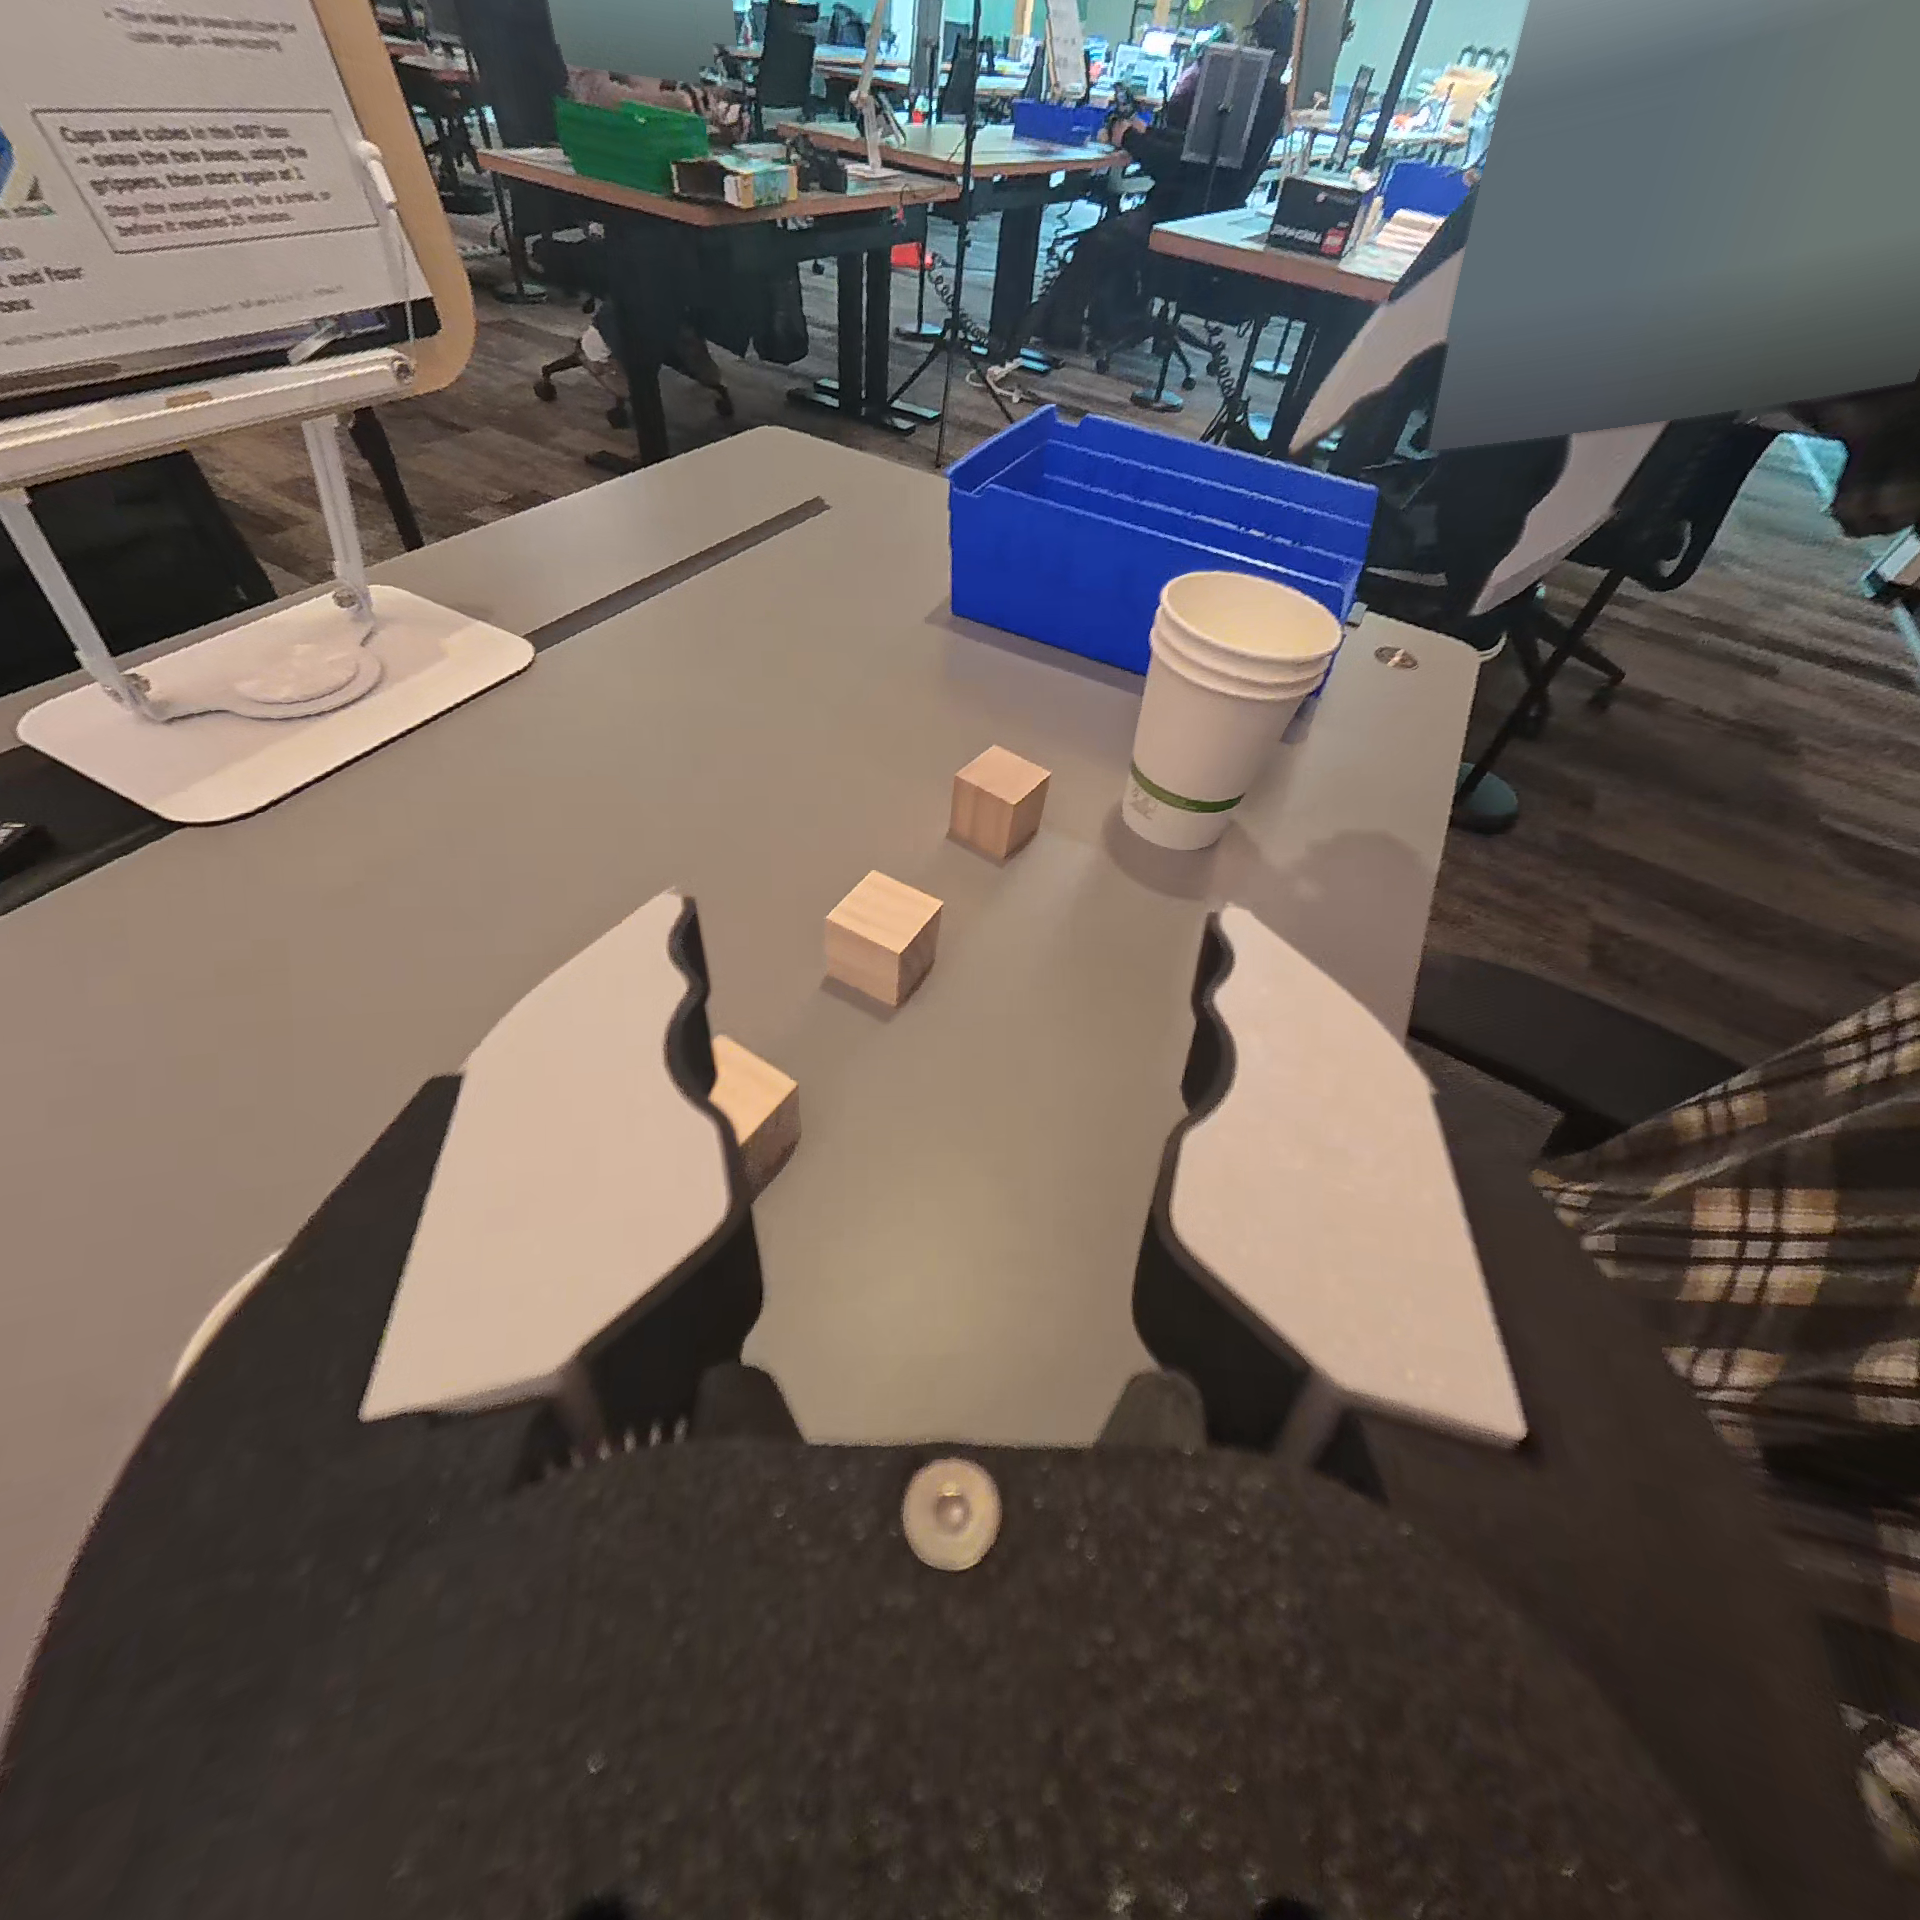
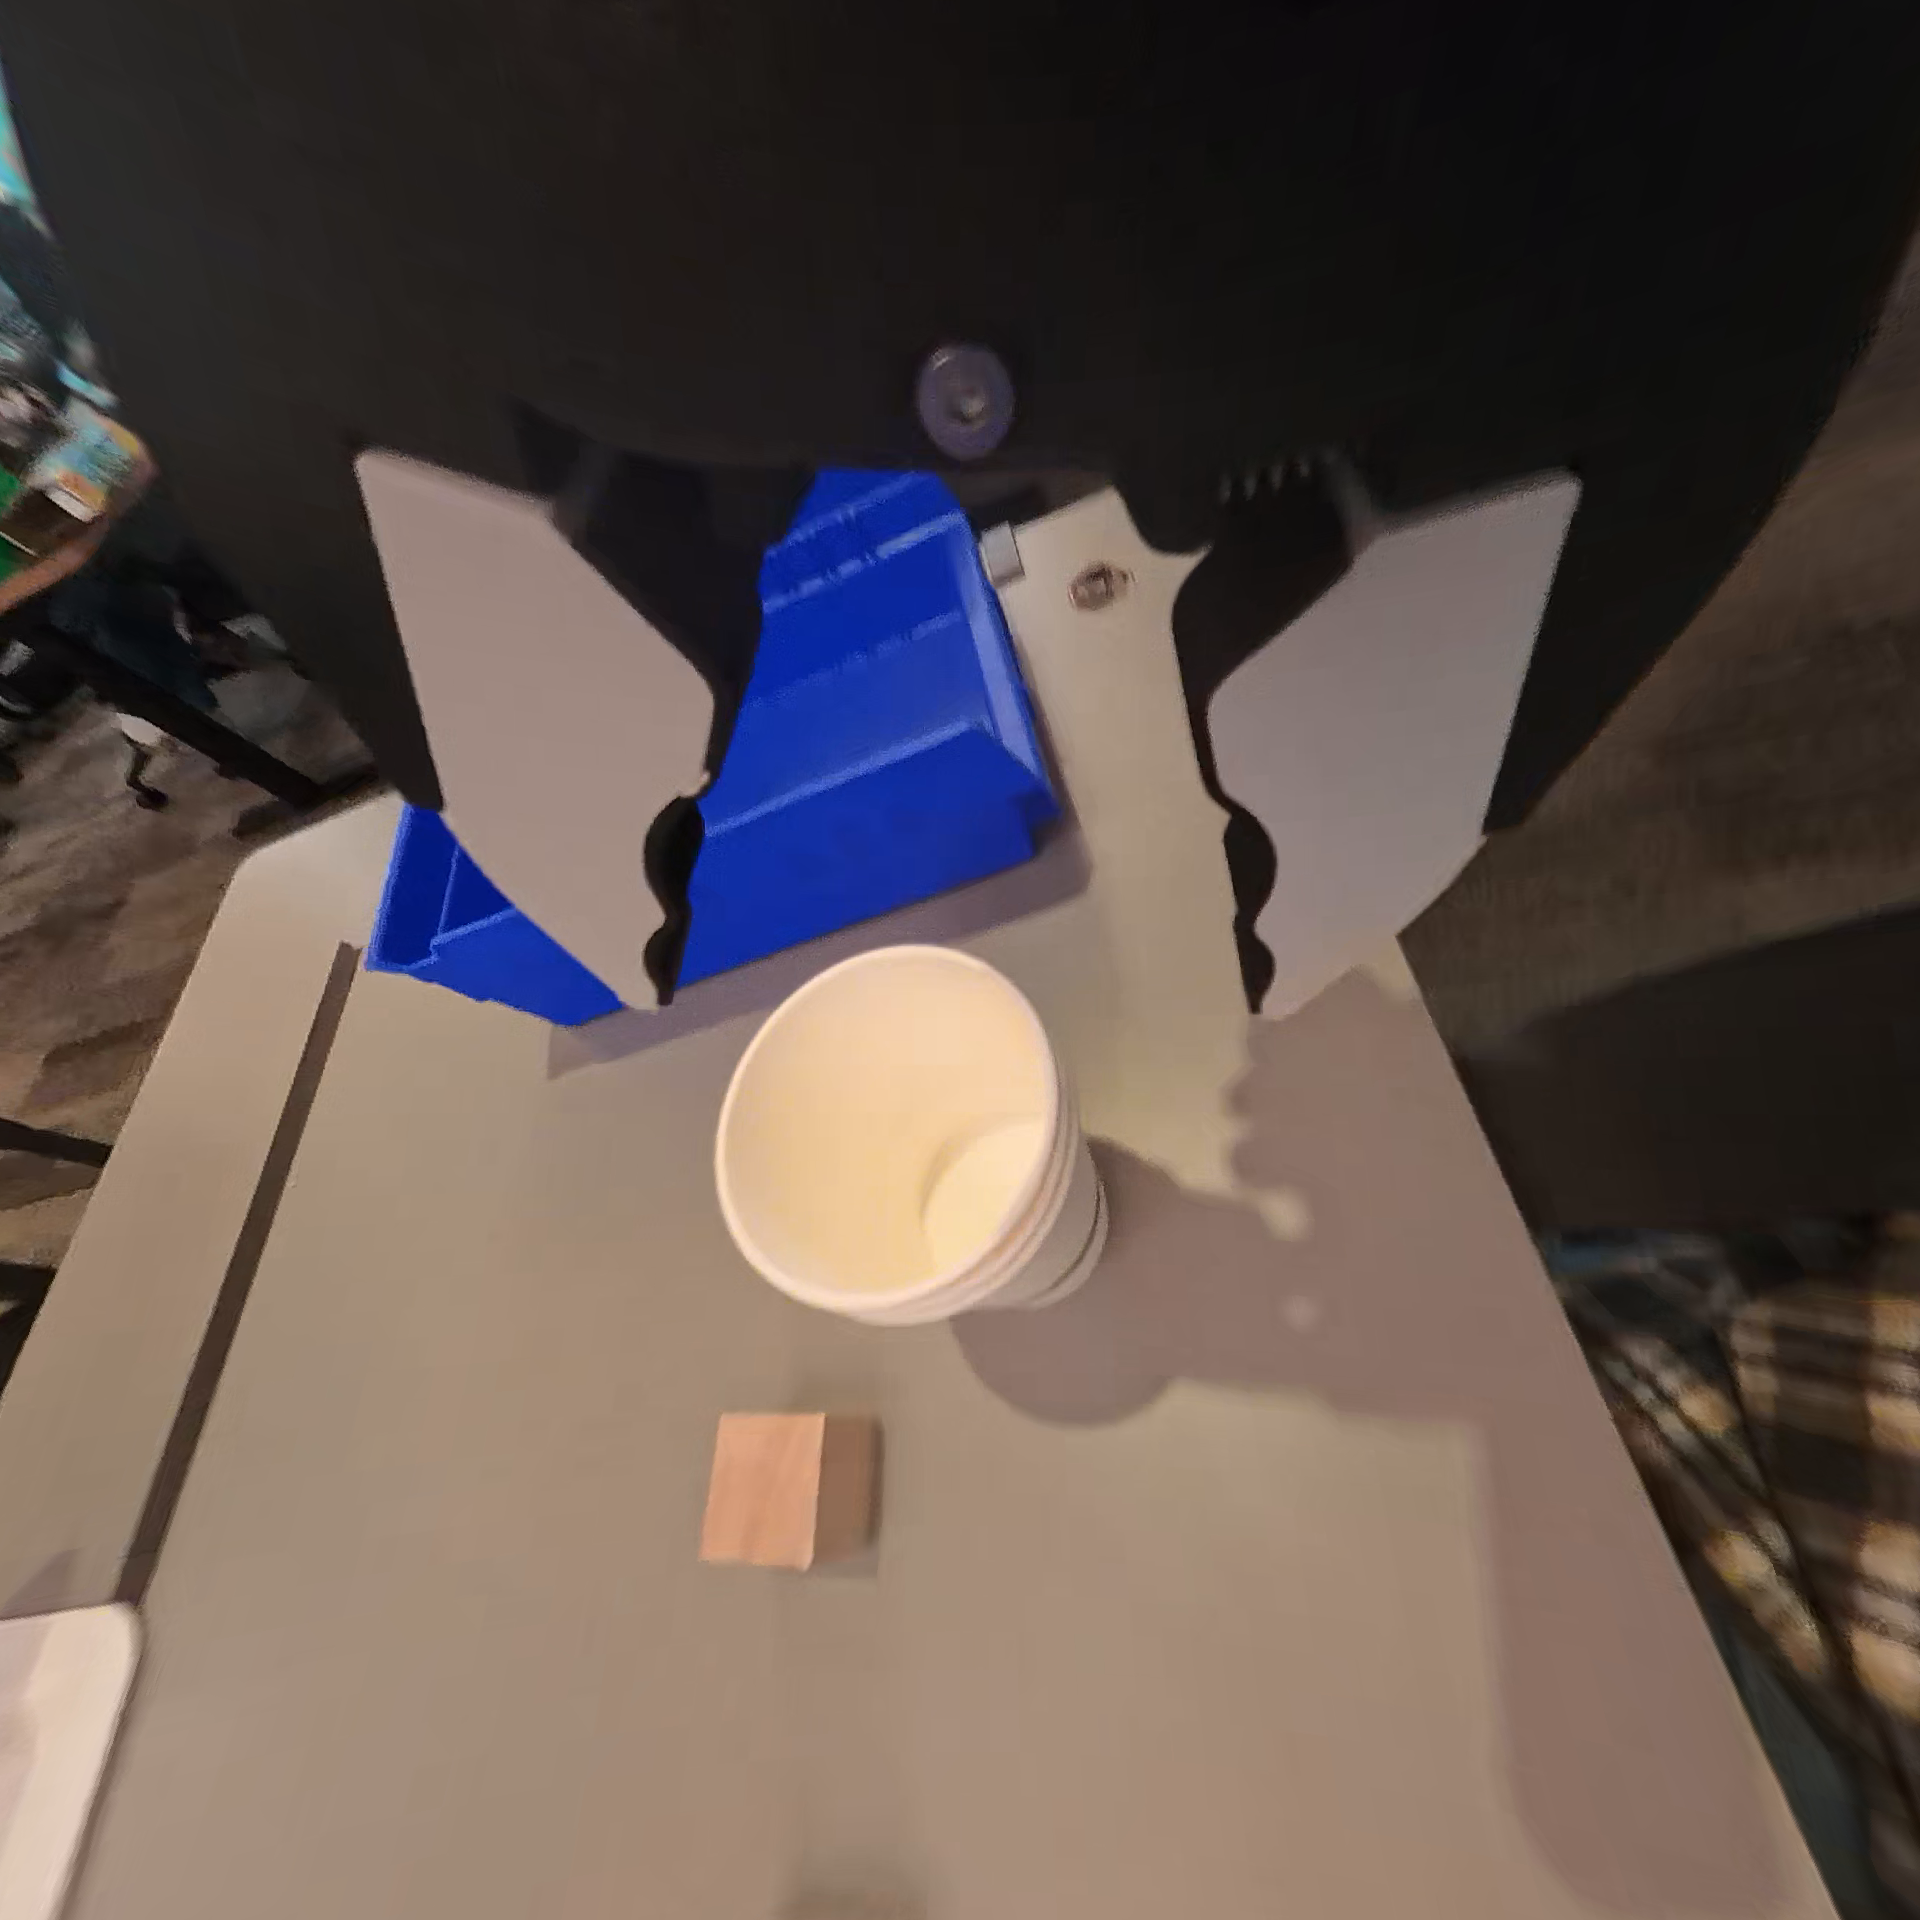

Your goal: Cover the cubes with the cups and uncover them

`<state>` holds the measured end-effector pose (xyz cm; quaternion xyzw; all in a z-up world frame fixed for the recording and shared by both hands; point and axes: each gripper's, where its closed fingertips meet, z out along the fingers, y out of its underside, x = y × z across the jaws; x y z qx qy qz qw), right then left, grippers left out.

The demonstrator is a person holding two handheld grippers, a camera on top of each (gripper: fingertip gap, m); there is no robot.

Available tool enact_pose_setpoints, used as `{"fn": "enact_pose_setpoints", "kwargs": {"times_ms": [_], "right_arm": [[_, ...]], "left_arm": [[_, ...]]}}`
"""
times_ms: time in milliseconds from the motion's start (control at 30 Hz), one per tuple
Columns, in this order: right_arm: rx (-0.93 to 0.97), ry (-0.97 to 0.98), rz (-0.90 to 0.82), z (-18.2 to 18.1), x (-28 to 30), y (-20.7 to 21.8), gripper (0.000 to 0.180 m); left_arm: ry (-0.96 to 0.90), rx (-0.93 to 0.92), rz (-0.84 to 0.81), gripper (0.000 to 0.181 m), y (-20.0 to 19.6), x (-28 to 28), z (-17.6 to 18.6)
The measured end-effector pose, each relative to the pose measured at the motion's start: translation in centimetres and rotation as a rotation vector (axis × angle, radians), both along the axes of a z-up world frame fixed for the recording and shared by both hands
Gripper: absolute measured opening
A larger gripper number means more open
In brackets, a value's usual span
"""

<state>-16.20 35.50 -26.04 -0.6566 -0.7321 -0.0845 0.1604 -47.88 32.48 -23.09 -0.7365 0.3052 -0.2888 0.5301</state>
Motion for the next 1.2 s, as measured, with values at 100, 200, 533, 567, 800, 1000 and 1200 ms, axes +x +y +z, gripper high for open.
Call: {"fn": "enact_pose_setpoints", "kwargs": {"times_ms": [100,200,533,567,800,1000,1200], "right_arm": [[0.023,0.251,-0.049,1.7,-1.4,-0.2,0.105],[0.030,0.535,-0.108,2.8,-2.5,-1.0,0.107],[-0.134,1.141,-0.192,-0.5,-3.0,-6.2,0.102],[-0.144,1.141,-0.199,-1.4,-2.9,-6.4,0.102],[-0.227,1.133,-0.152,-3.7,-3.3,-8.3,0.088],[-0.243,1.109,-0.126,-4.5,-3.3,-9.2,0.084],[-0.276,1.155,-0.139,-4.6,-3.3,-9.1,0.074]], "left_arm": [[0.043,0.006,0.032,0.090,0.6,-0.7,-0.5],[0.118,-0.011,0.061,0.091,1.1,-1.6,-1.4],[0.616,-0.216,0.231,0.101,3.0,-10.4,-6.1],[0.653,-0.263,0.216,0.105,3.0,-10.8,-6.8],[0.825,-0.516,0.142,0.125,4.4,-12.4,-10.6],[0.860,-0.680,0.136,0.123,5.3,-13.1,-14.2],[0.687,-0.692,0.119,0.090,5.7,-12.3,-13.7]]}}
